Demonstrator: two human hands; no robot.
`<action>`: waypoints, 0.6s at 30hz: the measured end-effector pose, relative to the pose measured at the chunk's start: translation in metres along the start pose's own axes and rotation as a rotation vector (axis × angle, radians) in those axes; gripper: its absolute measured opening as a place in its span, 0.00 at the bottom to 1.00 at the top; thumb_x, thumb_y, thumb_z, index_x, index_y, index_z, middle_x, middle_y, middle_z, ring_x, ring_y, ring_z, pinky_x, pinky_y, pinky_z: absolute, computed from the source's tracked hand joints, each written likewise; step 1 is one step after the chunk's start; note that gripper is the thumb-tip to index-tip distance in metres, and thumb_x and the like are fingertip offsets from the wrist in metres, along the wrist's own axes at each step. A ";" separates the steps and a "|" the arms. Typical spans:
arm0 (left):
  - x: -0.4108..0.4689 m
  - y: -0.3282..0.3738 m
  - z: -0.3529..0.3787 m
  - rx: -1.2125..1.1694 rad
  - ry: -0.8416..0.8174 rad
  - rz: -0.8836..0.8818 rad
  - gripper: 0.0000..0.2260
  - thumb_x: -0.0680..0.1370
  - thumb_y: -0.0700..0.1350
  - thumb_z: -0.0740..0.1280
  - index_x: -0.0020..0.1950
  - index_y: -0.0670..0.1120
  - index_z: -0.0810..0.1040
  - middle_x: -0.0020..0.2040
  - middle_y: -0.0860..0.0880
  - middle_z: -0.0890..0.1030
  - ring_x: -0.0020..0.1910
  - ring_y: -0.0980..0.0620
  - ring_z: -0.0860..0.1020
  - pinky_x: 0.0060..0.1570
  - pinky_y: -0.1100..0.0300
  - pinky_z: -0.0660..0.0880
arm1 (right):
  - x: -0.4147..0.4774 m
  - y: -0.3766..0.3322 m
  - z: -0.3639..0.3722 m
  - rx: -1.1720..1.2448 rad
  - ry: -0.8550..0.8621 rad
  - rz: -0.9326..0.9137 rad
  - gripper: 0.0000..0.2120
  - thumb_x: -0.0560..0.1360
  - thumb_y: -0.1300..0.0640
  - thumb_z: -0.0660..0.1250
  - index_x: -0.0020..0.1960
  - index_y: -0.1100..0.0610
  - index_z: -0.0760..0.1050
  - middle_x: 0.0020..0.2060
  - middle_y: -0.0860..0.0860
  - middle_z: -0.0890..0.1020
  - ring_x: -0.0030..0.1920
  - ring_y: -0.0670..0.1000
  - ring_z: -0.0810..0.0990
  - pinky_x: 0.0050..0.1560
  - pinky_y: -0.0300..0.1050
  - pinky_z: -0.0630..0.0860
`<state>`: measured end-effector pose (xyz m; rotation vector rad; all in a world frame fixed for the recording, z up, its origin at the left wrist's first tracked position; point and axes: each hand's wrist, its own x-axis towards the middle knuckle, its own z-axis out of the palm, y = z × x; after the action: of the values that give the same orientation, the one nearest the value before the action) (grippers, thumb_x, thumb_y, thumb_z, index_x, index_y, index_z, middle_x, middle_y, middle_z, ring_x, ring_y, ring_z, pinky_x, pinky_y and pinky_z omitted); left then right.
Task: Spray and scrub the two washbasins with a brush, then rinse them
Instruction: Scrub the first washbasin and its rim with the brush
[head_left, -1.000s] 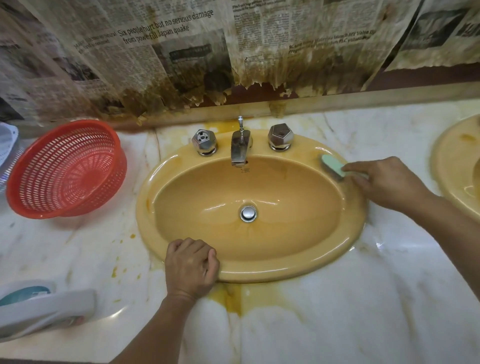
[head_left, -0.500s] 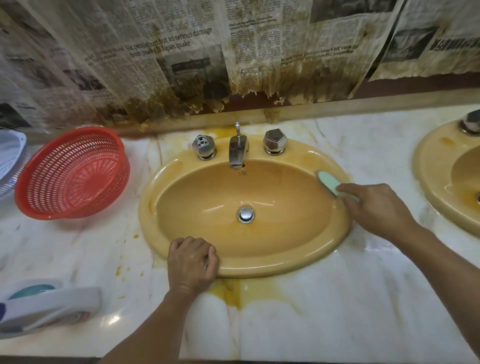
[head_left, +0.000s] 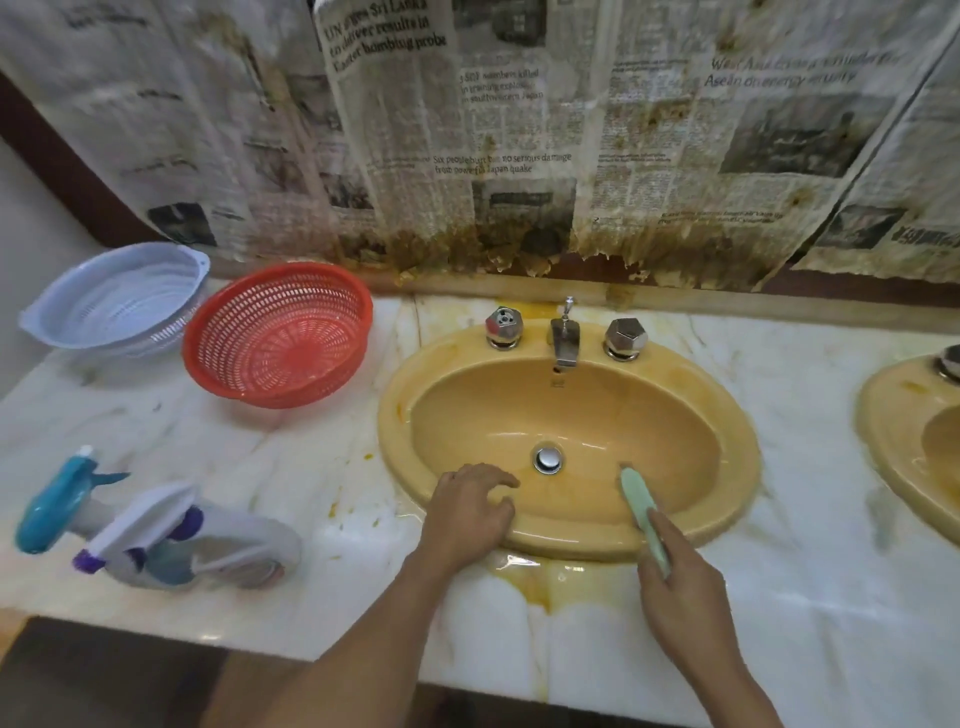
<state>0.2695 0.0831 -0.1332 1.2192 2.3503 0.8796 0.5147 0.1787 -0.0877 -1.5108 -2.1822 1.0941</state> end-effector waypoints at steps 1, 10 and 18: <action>-0.005 -0.002 -0.010 -0.164 0.049 -0.040 0.12 0.75 0.42 0.68 0.55 0.54 0.84 0.57 0.62 0.80 0.59 0.64 0.74 0.64 0.66 0.65 | -0.003 -0.012 0.005 -0.020 -0.038 -0.038 0.31 0.80 0.59 0.63 0.78 0.36 0.62 0.45 0.49 0.83 0.43 0.55 0.80 0.42 0.49 0.74; -0.113 -0.103 -0.083 -0.150 0.384 -0.189 0.17 0.78 0.34 0.65 0.60 0.54 0.77 0.64 0.55 0.76 0.66 0.55 0.72 0.70 0.62 0.64 | -0.025 -0.114 0.106 -0.123 -0.230 -0.299 0.33 0.80 0.56 0.67 0.75 0.32 0.56 0.45 0.45 0.80 0.44 0.49 0.79 0.42 0.48 0.74; -0.154 -0.136 -0.080 -0.059 0.192 -0.125 0.21 0.83 0.40 0.63 0.76 0.48 0.70 0.74 0.57 0.65 0.74 0.63 0.60 0.72 0.77 0.48 | -0.021 -0.182 0.207 -0.316 -0.359 -0.481 0.21 0.80 0.57 0.65 0.72 0.49 0.73 0.59 0.54 0.80 0.62 0.56 0.74 0.58 0.48 0.72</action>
<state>0.2297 -0.1322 -0.1606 0.9916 2.4982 1.0568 0.2749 0.0405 -0.0951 -0.8417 -2.8707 0.9393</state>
